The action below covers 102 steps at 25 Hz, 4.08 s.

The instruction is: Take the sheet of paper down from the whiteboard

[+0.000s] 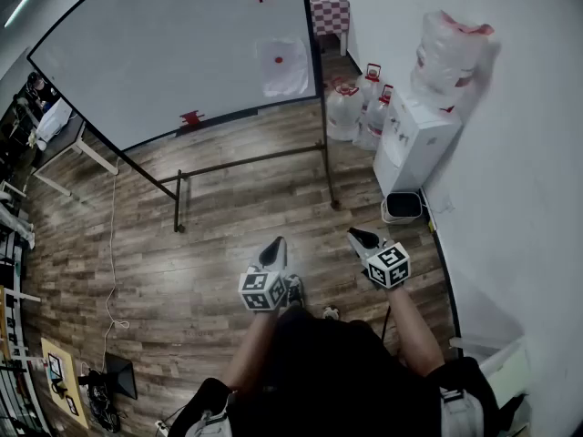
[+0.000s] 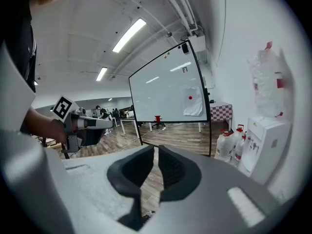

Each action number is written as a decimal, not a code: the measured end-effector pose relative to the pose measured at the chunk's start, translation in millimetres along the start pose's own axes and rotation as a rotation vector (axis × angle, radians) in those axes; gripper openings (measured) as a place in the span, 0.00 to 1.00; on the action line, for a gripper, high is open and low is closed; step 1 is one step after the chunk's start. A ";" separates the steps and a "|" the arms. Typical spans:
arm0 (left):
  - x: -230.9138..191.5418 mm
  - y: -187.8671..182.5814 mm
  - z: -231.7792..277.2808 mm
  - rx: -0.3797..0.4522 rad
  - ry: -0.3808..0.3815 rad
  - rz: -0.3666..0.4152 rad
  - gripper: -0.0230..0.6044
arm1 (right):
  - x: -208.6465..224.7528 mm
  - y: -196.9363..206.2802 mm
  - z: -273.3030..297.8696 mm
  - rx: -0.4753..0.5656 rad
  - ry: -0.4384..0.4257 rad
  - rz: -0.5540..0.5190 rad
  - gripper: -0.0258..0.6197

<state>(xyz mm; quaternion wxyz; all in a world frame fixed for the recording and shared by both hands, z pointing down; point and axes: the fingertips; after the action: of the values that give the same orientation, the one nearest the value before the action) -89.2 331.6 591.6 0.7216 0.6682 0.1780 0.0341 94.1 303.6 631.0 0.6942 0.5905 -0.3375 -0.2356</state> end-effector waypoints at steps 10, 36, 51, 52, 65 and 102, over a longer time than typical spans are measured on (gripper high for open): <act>8.3 -1.5 1.0 0.017 0.006 -0.009 0.05 | -3.7 -0.9 -12.4 0.008 -0.012 -0.002 0.09; -29.9 -17.8 56.5 0.010 0.059 -0.008 0.05 | 6.4 -0.8 48.8 -0.019 -0.042 0.023 0.06; -97.5 -36.4 156.5 0.028 0.072 -0.080 0.05 | 55.1 -10.1 138.1 -0.089 -0.028 0.024 0.06; -100.9 -37.1 163.1 0.028 0.075 -0.079 0.05 | 59.3 -10.9 143.4 -0.089 -0.024 0.025 0.06; -148.4 -45.6 241.8 0.017 0.111 -0.080 0.05 | 107.9 -17.5 214.9 -0.091 0.027 0.041 0.06; -280.1 -54.8 302.5 0.044 0.091 -0.151 0.05 | 113.9 -20.8 356.2 -0.128 0.039 0.000 0.06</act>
<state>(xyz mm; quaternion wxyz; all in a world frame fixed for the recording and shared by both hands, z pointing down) -269.7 -42.5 610.5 0.6982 0.6665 0.2612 0.0061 -95.1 -18.5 659.0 0.7371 0.5492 -0.3081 -0.2451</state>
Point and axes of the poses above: the fingertips, and each gripper's own axes: z forward along the fingers, x to its right, y out of its underside, and after that the axes turned 14 degrees about x, right-handed
